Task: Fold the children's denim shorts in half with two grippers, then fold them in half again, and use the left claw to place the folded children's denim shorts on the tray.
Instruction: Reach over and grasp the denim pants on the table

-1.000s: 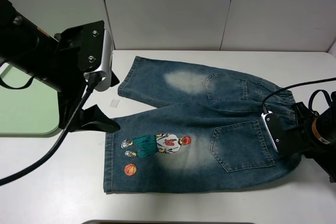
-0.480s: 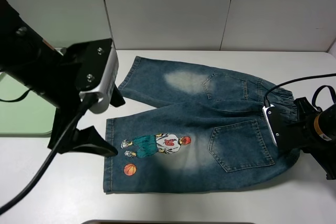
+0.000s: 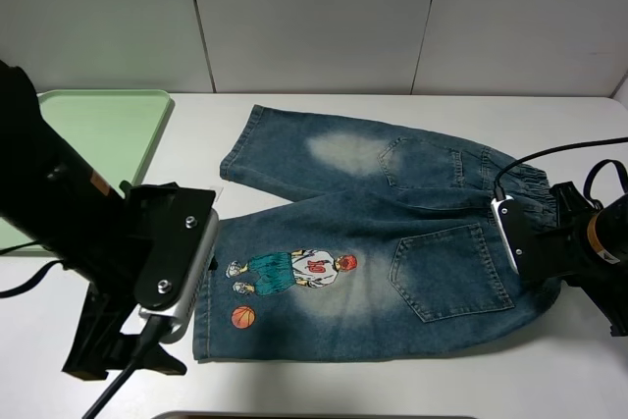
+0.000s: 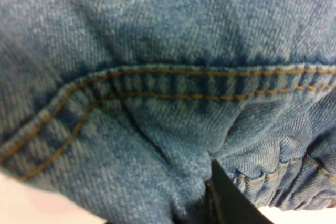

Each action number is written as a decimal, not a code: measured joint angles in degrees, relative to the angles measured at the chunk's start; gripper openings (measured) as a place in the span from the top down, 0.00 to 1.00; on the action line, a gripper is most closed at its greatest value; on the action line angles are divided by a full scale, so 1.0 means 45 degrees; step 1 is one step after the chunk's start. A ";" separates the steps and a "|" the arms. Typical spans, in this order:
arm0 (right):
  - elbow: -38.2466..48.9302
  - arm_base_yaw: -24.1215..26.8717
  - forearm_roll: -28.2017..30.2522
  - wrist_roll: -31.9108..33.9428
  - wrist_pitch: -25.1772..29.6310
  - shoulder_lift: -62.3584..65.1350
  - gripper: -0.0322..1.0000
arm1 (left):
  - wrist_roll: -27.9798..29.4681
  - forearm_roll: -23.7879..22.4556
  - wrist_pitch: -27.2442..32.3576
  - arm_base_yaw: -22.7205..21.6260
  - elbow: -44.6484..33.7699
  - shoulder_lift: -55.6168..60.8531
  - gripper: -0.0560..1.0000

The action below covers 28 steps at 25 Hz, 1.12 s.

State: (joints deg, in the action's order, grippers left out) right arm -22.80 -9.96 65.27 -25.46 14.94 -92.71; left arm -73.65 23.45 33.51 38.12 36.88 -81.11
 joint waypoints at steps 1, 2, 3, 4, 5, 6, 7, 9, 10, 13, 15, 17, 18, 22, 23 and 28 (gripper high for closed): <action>0.0000 0.0000 0.0000 0.0000 0.0000 0.0000 0.90 | -0.0001 -0.0087 -0.0238 0.0000 -0.0120 -0.0026 0.06; 0.0000 0.0000 0.0000 0.0000 0.0011 0.0000 0.90 | -0.0015 -0.0111 -0.0432 0.0000 -0.0226 -0.0084 0.06; 0.0000 0.0000 0.0000 0.0000 0.0009 0.0000 0.90 | -0.0064 -0.0139 -0.0671 0.0000 -0.0363 -0.0196 0.06; 0.0000 0.0000 0.0000 0.0000 0.0009 0.0000 0.90 | -0.0119 -0.0139 -0.0870 0.0000 -0.0467 -0.0316 0.06; 0.0000 0.0000 0.0000 0.0000 0.0009 0.0000 0.90 | -0.0154 -0.0171 -0.1098 0.0000 -0.0571 -0.0486 0.06; 0.0000 0.0000 0.0000 0.0000 0.0009 0.0000 0.90 | -0.0184 -0.0171 -0.1287 0.0000 -0.0627 -0.0682 0.06; 0.0000 0.0000 0.0000 0.0000 0.0009 0.0000 0.90 | -0.0194 -0.0171 -0.1473 0.0000 -0.0653 -0.0882 0.06; 0.0000 0.0000 -0.0025 0.0000 0.0013 0.0000 0.90 | -0.0194 -0.0171 -0.1735 0.0000 -0.0663 -0.1214 0.07; 0.0000 0.0000 -0.0056 0.0000 0.0013 0.0000 0.90 | -0.0211 -0.0171 -0.1798 0.0000 -0.0663 -0.1391 0.07; 0.0000 0.0000 -0.0091 0.0000 0.0013 0.0000 0.90 | -0.0451 -0.0171 -0.1899 0.0040 -0.0663 -0.1922 0.07; 0.0000 0.0000 -0.0101 0.0000 0.0024 0.0000 0.90 | -0.0486 -0.0171 -0.1928 0.0129 -0.0663 -0.2111 0.07; 0.0000 0.0000 -0.0101 0.0000 0.0036 0.0000 0.90 | -0.0536 -0.0171 -0.2200 0.0687 -0.0663 -0.2436 0.07; 0.0000 0.0000 -0.0101 0.0000 0.0036 0.0000 0.90 | -0.0548 -0.0171 -0.2367 0.0875 -0.0663 -0.2474 0.07; 0.0000 0.0000 -0.0101 0.0000 0.0096 0.0000 0.90 | -0.0616 -0.0159 -0.2712 0.1502 -0.0663 -0.2512 0.08; 0.0000 0.0000 -0.0101 0.0000 0.0096 0.0000 0.90 | -0.0634 -0.0159 -0.2712 0.1570 -0.0663 -0.2512 0.08; 0.0000 0.0000 -0.0101 0.0000 0.0099 0.0000 0.90 | -0.0661 -0.0159 -0.2717 0.1588 -0.0663 -0.2537 0.08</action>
State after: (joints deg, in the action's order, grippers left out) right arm -22.80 -9.96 64.81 -25.46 15.39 -92.71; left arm -76.63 22.73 21.29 45.27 33.89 -92.53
